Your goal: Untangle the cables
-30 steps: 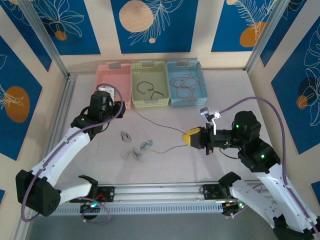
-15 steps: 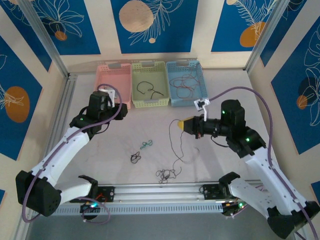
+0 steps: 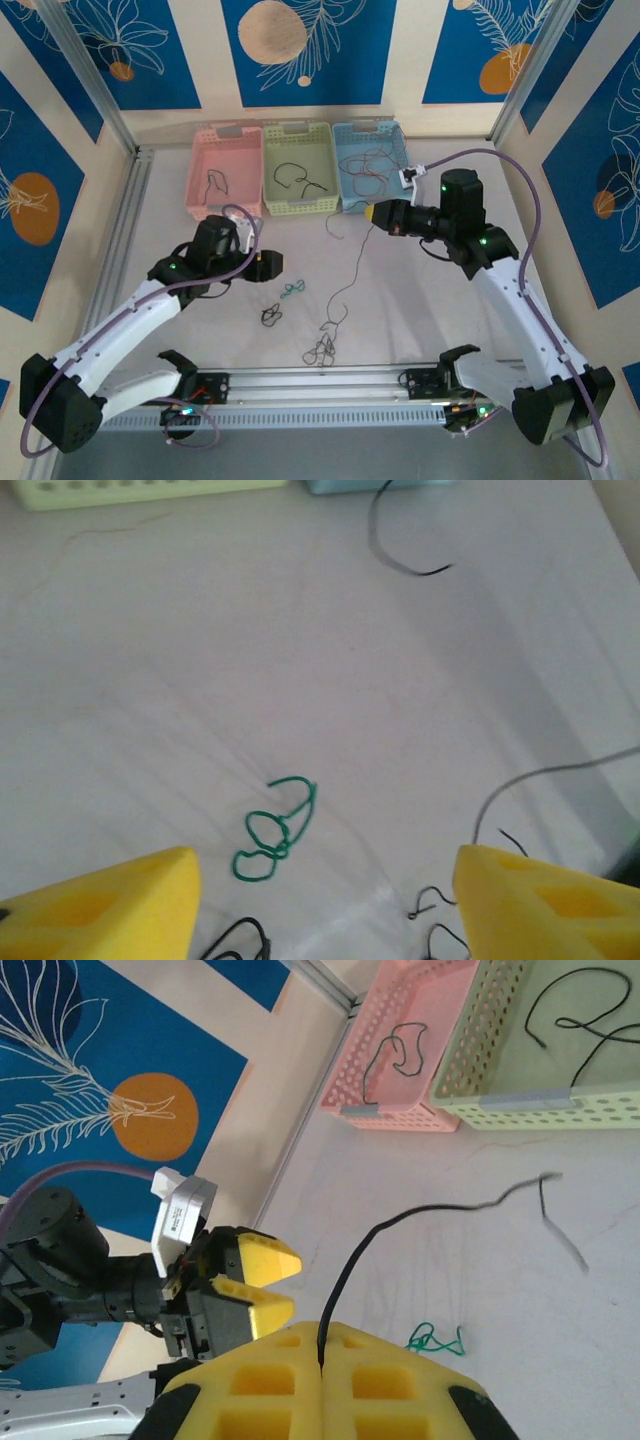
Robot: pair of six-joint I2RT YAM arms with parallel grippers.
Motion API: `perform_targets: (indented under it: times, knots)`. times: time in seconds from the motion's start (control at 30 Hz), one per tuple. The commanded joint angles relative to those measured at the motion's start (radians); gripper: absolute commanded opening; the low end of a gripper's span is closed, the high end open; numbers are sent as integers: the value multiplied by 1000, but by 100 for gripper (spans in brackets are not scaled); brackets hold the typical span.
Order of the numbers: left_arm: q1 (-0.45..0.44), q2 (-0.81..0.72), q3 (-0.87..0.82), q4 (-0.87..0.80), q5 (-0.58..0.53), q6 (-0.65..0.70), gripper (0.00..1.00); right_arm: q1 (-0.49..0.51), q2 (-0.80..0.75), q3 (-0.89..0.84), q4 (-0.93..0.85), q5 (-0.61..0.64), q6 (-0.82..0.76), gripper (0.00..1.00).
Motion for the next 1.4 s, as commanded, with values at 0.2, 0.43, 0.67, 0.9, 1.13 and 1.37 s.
perform_targets:
  times: [0.2,0.43,0.67,0.9,1.13,1.37]
  knots:
    - [-59,155,445,-53,72,254,82,88,91,99,-16,-154,-76,0]
    - [-115,334,619,-218,153,435,86,147,100,120,-20,-160,-87,0]
    - [-139,341,552,-182,237,480,85,164,95,121,-23,-196,-99,0]
    - [-139,390,571,-163,51,482,77,181,92,124,-36,-208,-111,0]
    - [-140,399,545,-58,-18,471,65,198,91,125,-48,-215,-122,0]
    - [-141,339,465,73,60,435,0,200,93,118,-52,-207,-130,0]
